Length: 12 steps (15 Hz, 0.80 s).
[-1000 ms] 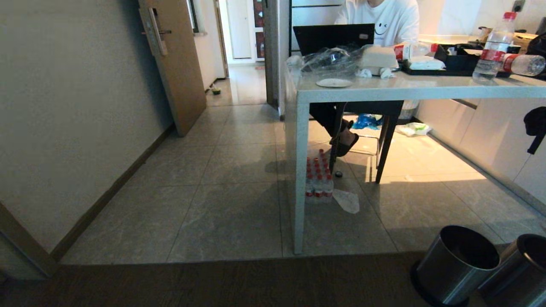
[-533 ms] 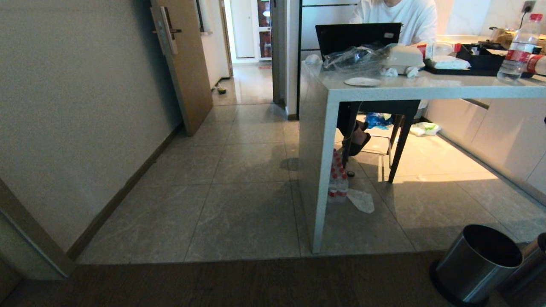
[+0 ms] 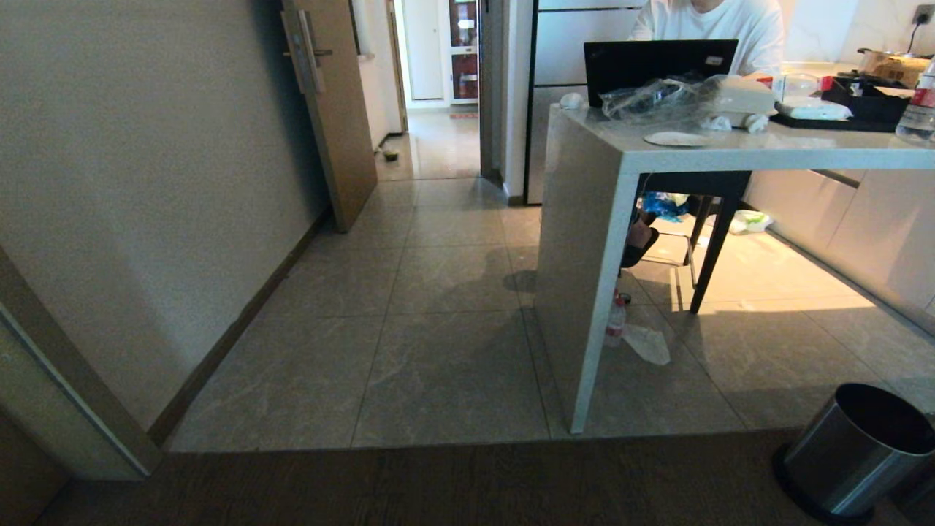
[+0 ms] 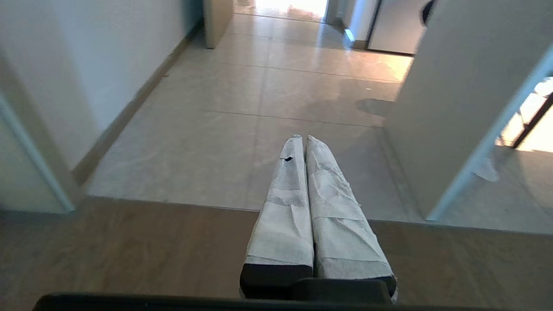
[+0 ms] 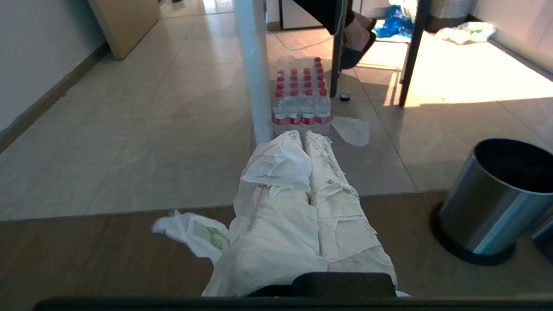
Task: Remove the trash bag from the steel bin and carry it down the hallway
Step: Put the trash bag at the door
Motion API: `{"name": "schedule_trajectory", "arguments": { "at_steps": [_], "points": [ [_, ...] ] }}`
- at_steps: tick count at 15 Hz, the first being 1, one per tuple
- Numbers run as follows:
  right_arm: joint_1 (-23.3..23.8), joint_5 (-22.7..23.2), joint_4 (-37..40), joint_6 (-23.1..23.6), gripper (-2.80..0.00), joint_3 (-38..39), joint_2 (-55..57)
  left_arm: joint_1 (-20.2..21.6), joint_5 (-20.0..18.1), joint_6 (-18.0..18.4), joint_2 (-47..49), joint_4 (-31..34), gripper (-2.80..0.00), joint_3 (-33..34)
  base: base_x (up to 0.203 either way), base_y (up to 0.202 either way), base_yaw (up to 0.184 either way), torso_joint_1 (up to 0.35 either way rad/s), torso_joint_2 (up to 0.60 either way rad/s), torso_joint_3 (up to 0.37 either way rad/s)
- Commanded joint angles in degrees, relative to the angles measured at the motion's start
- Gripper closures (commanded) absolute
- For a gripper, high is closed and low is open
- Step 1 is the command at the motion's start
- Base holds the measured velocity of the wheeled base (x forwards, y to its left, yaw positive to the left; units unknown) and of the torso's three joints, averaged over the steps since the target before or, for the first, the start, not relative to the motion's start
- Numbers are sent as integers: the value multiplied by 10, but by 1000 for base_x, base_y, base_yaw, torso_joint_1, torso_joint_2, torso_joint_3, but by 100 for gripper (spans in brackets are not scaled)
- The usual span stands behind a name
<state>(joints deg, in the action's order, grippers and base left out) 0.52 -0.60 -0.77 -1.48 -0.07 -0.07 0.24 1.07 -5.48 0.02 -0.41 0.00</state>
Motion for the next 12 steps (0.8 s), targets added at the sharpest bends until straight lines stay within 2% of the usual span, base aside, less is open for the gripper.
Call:
{"name": "schedule_trajectory", "arguments": {
  "at_steps": [1,12],
  "points": [
    [0,0,0,0,0,0,-1,0,1,-1,0,0,0,1,0,196,3,2,-1,4],
    [0,0,0,0,0,0,-1,0,1,-1,0,0,0,1,0,191,1,2,3,2]
  ]
}}
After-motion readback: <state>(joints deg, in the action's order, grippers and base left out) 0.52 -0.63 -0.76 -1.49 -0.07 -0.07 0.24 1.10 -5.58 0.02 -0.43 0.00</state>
